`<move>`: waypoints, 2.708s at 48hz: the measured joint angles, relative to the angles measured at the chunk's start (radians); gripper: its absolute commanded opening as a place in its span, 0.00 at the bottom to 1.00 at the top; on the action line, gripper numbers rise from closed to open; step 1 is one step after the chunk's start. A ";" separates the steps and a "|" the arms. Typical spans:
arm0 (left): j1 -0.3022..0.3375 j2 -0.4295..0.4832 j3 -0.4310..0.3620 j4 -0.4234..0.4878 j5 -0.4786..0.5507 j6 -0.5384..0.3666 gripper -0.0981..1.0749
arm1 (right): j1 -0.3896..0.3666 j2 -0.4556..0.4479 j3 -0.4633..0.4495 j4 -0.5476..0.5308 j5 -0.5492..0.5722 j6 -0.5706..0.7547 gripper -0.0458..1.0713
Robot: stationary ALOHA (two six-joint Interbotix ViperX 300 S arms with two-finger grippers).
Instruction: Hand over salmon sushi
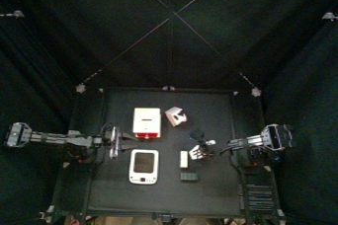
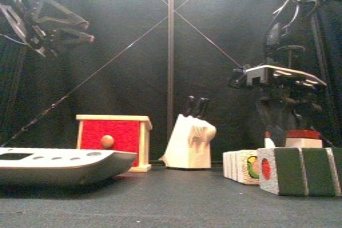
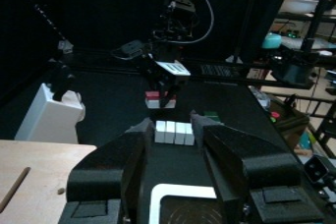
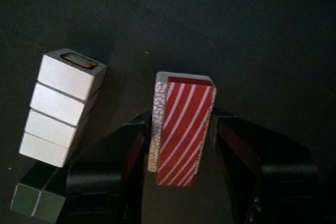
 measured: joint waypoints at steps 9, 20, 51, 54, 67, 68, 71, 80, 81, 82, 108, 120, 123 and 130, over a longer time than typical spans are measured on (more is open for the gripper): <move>0.002 0.000 0.002 0.000 0.000 0.002 0.75 | 0.002 -0.003 -0.021 -0.015 -0.025 0.000 0.57; 0.018 -0.011 0.015 0.000 0.000 0.003 0.75 | 0.005 -0.003 -0.083 -0.052 -0.094 -0.002 0.57; 0.006 -0.044 0.044 0.003 0.000 0.003 0.79 | 0.003 0.028 -0.133 -0.466 -0.543 -0.005 0.57; -0.005 -0.035 0.043 0.008 0.000 0.003 0.81 | 0.002 0.041 -0.135 -0.561 -0.583 -0.005 0.57; -0.041 0.066 -0.006 0.017 0.005 0.000 0.93 | 0.003 0.143 -0.210 -0.868 -0.730 -0.005 0.57; -0.043 0.077 -0.011 0.012 0.005 0.000 0.93 | 0.003 0.149 -0.216 -0.881 -0.733 -0.006 0.57; -0.049 0.107 -0.029 0.000 0.012 0.000 0.93 | 0.002 0.172 -0.236 -0.917 -0.736 -0.006 0.57; -0.064 0.216 -0.091 -0.040 0.044 -0.002 0.93 | 0.003 0.219 -0.276 -0.965 -0.738 -0.005 0.57; -0.064 0.227 -0.097 -0.046 0.049 -0.002 0.93 | 0.003 0.222 -0.281 -0.965 -0.738 -0.006 0.57; -0.064 0.235 -0.103 -0.049 0.054 0.000 0.93 | 0.003 0.225 -0.285 -0.965 -0.738 -0.005 0.57; -0.066 0.469 -0.225 -0.057 0.114 0.006 0.93 | 0.012 0.227 -0.301 -0.946 -0.735 -0.005 0.57; -0.064 0.489 -0.244 -0.055 0.115 0.006 0.93 | 0.017 0.227 -0.301 -0.940 -0.735 -0.003 0.57; -0.064 0.497 -0.245 -0.052 0.117 0.008 0.93 | 0.017 0.227 -0.301 -0.937 -0.735 -0.003 0.57; -0.066 0.511 -0.258 -0.034 0.117 0.008 0.93 | 0.017 0.227 -0.302 -0.937 -0.735 -0.003 0.57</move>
